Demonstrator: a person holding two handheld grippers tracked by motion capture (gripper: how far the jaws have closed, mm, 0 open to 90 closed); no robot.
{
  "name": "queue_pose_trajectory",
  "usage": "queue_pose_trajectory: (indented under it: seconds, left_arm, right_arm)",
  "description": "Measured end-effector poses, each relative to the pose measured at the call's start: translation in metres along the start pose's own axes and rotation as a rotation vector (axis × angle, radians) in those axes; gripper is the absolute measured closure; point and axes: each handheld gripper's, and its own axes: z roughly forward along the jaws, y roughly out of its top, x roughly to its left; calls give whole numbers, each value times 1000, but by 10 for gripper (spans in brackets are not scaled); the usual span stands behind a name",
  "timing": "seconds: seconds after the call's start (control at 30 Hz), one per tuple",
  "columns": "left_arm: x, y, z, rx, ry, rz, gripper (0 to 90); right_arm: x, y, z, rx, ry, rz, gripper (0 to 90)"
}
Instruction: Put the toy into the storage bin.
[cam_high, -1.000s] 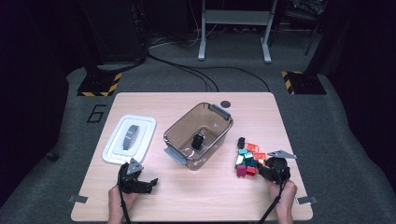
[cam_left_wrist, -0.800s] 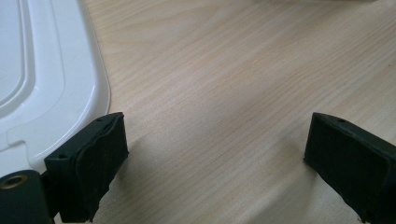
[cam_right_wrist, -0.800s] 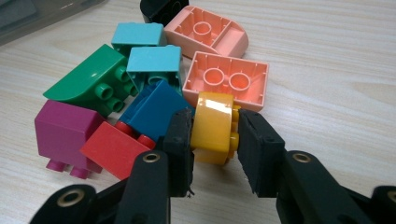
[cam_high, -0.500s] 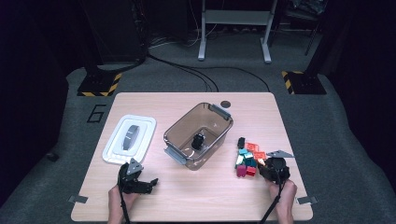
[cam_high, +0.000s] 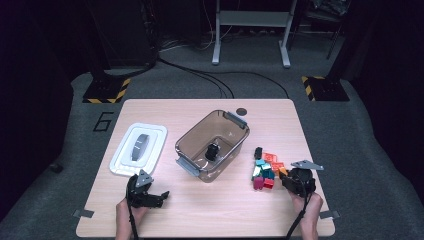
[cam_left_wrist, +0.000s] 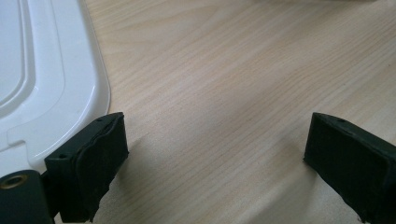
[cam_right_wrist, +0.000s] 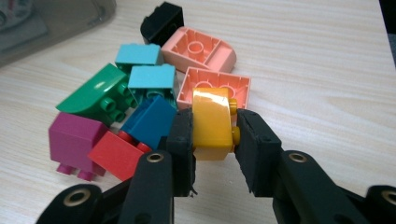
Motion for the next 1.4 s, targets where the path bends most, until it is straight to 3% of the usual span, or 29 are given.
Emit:
queue_pose_trajectory:
  seconds: [0.6, 0.87, 1.03, 1.4]
  left_arm:
    - [2, 1, 0, 5, 15, 0, 60]
    - [2, 1, 0, 2, 16, -2, 60]
    - [2, 1, 1, -2, 17, -12, 61]
    - [2, 1, 1, -1, 19, -12, 61]
  right_arm:
    - [15, 43, 0, -43, 47, -68, 676]
    - [28, 65, 13, -32, 73, -109, 676]
    - [34, 75, 19, -41, 98, -112, 677]
    - [41, 100, 25, -47, 105, -136, 676]
